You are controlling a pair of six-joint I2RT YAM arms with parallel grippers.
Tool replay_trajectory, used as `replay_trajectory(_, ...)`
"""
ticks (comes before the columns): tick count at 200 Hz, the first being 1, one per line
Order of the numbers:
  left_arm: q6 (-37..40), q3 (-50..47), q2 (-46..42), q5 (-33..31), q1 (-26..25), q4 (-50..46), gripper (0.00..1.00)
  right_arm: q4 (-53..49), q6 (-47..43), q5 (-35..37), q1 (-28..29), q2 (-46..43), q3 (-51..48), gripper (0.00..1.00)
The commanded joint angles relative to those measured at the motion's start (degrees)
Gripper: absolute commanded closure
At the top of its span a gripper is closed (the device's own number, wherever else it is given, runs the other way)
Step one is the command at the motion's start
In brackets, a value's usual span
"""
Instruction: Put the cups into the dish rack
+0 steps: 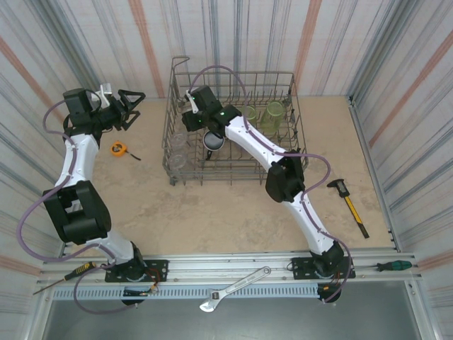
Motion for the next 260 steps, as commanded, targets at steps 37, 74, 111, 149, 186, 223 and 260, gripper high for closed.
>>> replay_trajectory(37, 0.09, 0.24, -1.77, -0.05, 0.75, 1.27, 0.01, -4.58, -6.29, 4.48, 1.53, 5.07, 7.63, 0.53)
replay_trajectory(74, 0.0, 0.22, -1.77, -0.07, 0.81, 1.26, 0.01, -4.16, -6.02, 3.32, 1.71, 5.2, 7.63, 0.36)
replay_trajectory(111, -0.13, 0.2, -1.67, -0.03, 0.8, 1.34, 0.01, -2.77, -4.51, 1.96, 1.84, 4.58, 7.63, 0.22)
replay_trajectory(149, -0.16, 0.23, -1.77, 0.0, 0.82, 1.49, 0.01, -1.45, -2.0, 0.44, 1.55, 3.98, 7.72, 0.12)
replay_trajectory(186, -0.19, 0.14, -1.77, 0.06, 0.81, 1.44, 0.01, -1.07, 1.86, -1.97, 0.65, 3.22, 7.72, 0.09)
replay_trajectory(223, -0.26, 0.09, -1.77, 0.09, 0.79, 1.54, 0.01, -0.72, 4.51, -4.25, -0.18, 1.49, 7.7, 0.07)
replay_trajectory(260, -0.14, 0.13, -1.59, 0.02, 0.77, 1.65, 0.01, -1.02, 5.69, -5.95, -0.61, -0.94, 7.63, 0.03)
